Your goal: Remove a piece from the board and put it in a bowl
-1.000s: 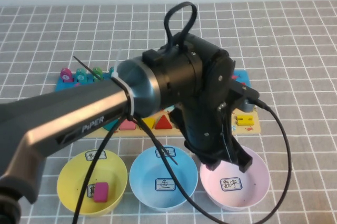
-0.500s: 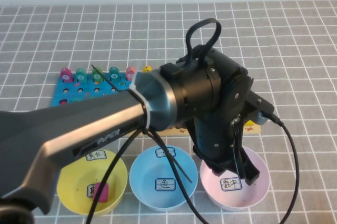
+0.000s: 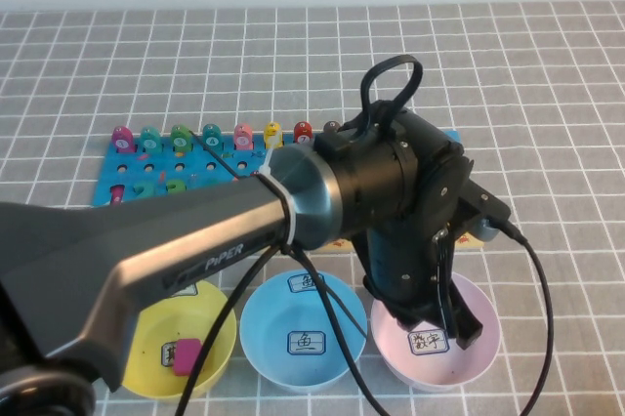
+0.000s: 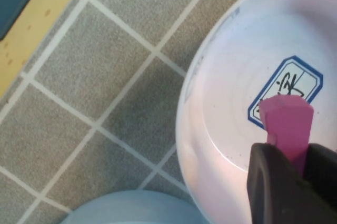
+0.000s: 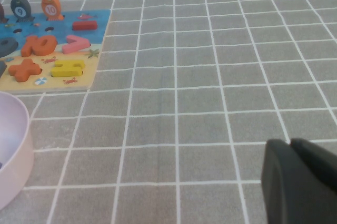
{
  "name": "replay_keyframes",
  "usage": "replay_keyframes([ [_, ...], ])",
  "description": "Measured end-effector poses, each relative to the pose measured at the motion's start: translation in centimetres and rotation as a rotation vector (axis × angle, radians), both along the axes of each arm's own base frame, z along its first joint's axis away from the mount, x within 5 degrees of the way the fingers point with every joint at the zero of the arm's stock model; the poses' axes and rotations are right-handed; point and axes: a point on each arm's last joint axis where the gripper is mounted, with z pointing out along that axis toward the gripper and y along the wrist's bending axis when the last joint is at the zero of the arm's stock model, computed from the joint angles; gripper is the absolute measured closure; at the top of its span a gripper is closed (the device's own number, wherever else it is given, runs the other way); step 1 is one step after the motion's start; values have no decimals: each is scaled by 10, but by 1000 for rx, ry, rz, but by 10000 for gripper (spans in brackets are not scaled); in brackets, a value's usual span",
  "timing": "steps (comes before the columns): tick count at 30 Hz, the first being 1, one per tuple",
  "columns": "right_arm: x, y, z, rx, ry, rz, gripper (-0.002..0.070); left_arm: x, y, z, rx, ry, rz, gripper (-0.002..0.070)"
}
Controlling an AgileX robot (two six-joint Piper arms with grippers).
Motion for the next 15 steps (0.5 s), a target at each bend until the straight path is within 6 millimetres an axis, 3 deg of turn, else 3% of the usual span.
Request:
replay_keyframes([
  [7,0,0,0,0,0,0,694,3,-2,-16,41,9,-8,609],
  [15,0,0,0,0,0,0,694,4,-3,-19,44,-2,-45,609],
])
